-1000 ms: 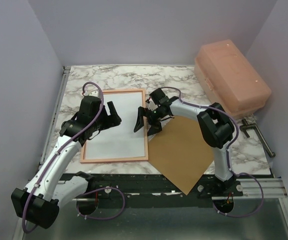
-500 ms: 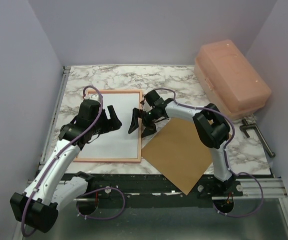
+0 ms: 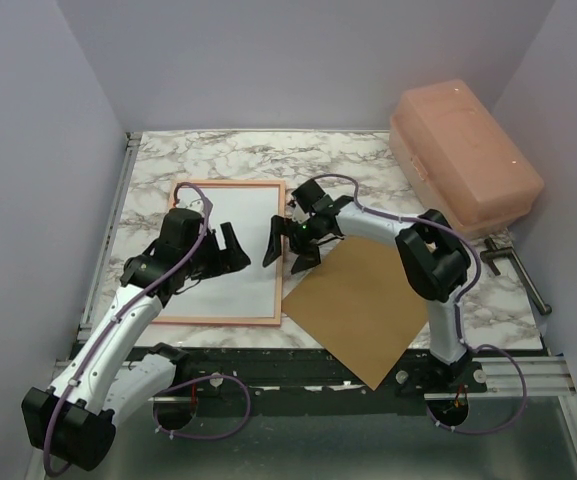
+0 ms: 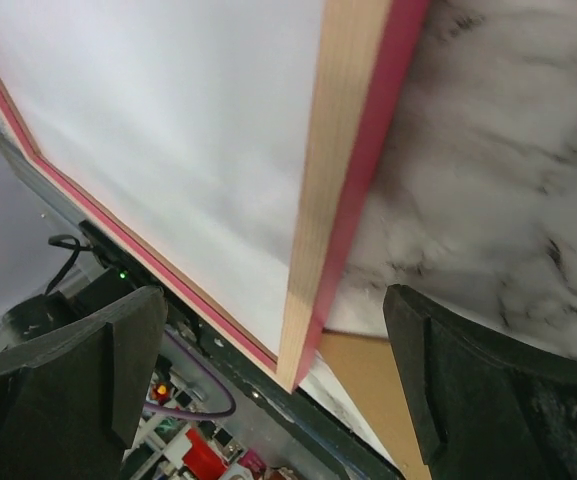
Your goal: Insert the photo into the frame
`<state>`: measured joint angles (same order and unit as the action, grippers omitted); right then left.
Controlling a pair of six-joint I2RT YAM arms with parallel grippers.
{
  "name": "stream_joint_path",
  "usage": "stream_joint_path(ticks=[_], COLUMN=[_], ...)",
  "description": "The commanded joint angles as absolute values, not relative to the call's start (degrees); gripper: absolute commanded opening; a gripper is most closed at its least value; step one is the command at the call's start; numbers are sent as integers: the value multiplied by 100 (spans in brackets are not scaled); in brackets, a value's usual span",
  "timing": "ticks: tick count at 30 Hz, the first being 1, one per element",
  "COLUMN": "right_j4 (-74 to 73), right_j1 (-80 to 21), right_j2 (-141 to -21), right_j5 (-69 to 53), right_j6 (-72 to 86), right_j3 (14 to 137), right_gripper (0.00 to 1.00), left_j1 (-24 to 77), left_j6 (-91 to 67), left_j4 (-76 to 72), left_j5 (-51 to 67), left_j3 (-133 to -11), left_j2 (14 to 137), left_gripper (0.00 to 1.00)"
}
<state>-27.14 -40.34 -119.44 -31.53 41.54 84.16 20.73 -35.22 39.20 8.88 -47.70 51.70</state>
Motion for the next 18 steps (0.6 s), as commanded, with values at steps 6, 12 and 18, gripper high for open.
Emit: stream_joint_path(ticks=[6, 12, 18], right_j4=[-3334, -3434, -3887], right_j1=[-3891, -3562, -3146], right_j2=[-10511, -9411, -8350], right_j5=[-2088, -1922, -1499], right_j6=[4131, 4313, 4445], right_j3=[7098, 5985, 5294], right_gripper=[100, 100, 100], left_j1=[2107, 2320, 2999], left_j6=[-3748, -3987, -4014], left_j4=[3326, 2862, 2663], left_j5=[1945, 2304, 2117], left_j3=[-4243, -4027, -4347], left_j2=[4931, 5136, 5773], left_gripper=[93, 99, 98])
